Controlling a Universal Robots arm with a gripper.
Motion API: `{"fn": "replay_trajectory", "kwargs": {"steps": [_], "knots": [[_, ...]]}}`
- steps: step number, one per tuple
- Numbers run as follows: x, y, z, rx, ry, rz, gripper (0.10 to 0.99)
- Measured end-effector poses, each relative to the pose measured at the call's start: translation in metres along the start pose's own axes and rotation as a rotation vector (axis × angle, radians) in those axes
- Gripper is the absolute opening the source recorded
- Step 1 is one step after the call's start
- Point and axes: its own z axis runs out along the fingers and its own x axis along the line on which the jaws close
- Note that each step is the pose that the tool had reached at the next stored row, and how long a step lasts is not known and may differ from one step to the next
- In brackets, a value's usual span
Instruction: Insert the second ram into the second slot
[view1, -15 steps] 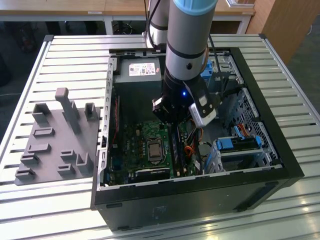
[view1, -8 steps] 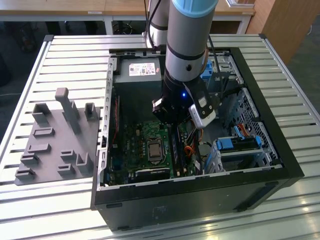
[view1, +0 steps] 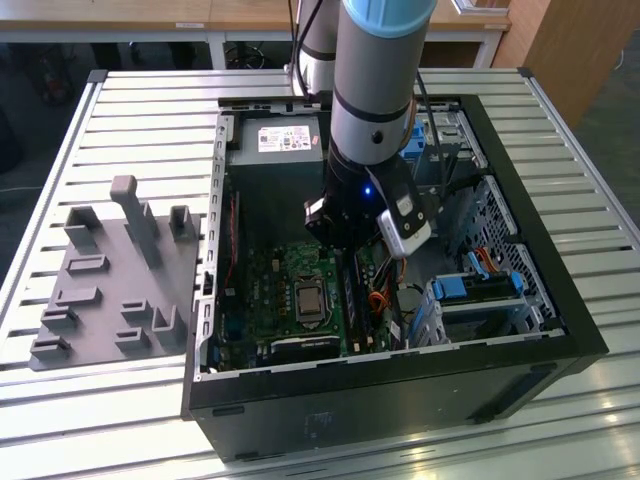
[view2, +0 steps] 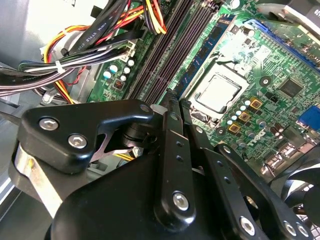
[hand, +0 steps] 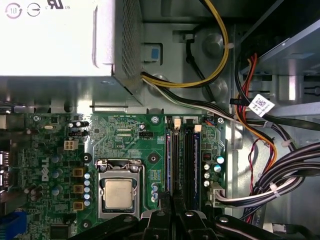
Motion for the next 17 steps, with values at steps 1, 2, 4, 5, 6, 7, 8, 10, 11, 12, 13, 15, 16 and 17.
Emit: {"fn": "replay_trajectory", "kwargs": {"steps": [1, 2, 4, 5, 6, 7, 8, 10, 11, 12, 13, 15, 16, 17], "knots": [[0.0000, 0.0000, 0.0002, 0.000, 0.0000, 0.000, 0.137], [0.0000, 0.0000, 0.0003, 0.000, 0.0000, 0.000, 0.137], [0.0000, 0.0000, 0.0007, 0.000, 0.0000, 0.000, 0.137], [0.0000, 0.0000, 0.0009, 0.000, 0.0000, 0.000, 0.137], [0.0000, 0.0000, 0.0010, 0.000, 0.0000, 0.000, 0.137], [0.0000, 0.0000, 0.0012, 0.000, 0.0000, 0.000, 0.137], [0.0000, 0.0000, 0.0014, 0.000, 0.0000, 0.000, 0.137], [0.0000, 0.0000, 0.0017, 0.000, 0.0000, 0.000, 0.137], [0.0000, 0.0000, 0.0019, 0.000, 0.0000, 0.000, 0.137], [0.0000, 0.0000, 0.0021, 0.000, 0.0000, 0.000, 0.137], [0.0000, 0.0000, 0.0023, 0.000, -0.0001, 0.000, 0.137], [0.0000, -0.0001, 0.0037, 0.000, 0.0000, 0.001, 0.137], [0.0000, -0.0001, 0.0048, 0.000, 0.0000, 0.001, 0.137], [0.0000, -0.0001, 0.0050, 0.000, -0.0001, 0.001, 0.137]]}}
